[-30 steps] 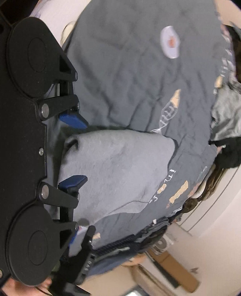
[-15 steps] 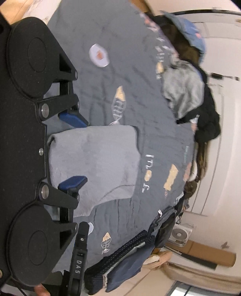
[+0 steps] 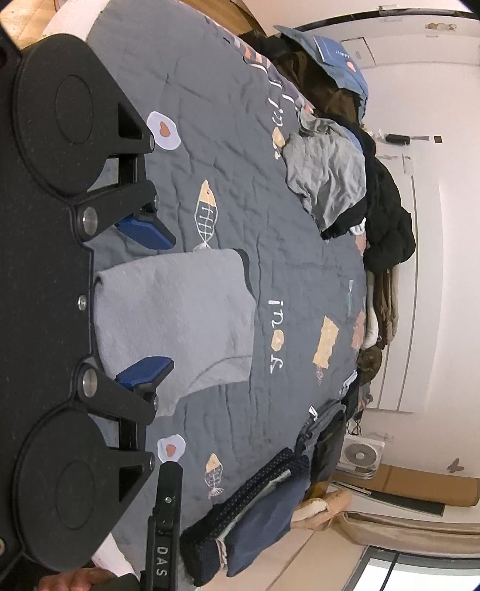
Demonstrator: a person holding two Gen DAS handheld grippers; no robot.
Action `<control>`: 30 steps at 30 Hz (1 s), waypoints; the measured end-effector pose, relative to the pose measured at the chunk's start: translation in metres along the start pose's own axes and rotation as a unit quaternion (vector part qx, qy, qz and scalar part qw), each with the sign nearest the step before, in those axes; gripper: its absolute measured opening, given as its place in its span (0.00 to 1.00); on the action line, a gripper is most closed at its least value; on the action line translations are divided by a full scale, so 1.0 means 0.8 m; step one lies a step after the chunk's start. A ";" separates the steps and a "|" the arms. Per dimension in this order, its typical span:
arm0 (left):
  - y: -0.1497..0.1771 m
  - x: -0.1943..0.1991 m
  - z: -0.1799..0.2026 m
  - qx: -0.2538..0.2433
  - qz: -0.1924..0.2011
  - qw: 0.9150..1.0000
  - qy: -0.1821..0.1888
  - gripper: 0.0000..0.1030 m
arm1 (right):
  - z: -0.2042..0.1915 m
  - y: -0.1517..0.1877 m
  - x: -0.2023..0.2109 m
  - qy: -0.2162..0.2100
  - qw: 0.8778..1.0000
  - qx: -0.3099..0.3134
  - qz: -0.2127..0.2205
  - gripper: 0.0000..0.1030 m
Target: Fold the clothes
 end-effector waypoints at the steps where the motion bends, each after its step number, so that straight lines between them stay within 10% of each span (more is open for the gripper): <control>1: -0.002 -0.001 0.000 0.002 0.000 1.000 0.004 0.62 | -0.001 -0.003 0.003 0.002 1.000 0.003 0.001 0.69; 18: -0.011 -0.038 0.010 0.009 -0.026 0.999 0.035 0.62 | 0.002 -0.025 0.001 0.036 0.999 0.021 -0.011 0.71; 30: -0.029 -0.101 -0.090 0.058 -0.027 0.992 0.107 0.70 | 0.036 -0.022 -0.057 0.022 0.998 -0.019 -0.052 0.72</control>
Point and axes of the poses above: each gripper's, at about its wrist camera, not at the fingertips, and x roughly against the way its jaws point, z to its right, y to its underside, the point moved 8 cm from there along -x, roughly the way its jaws point, and after that the axes turned 7 degrees about y, right-handed, at the moved point
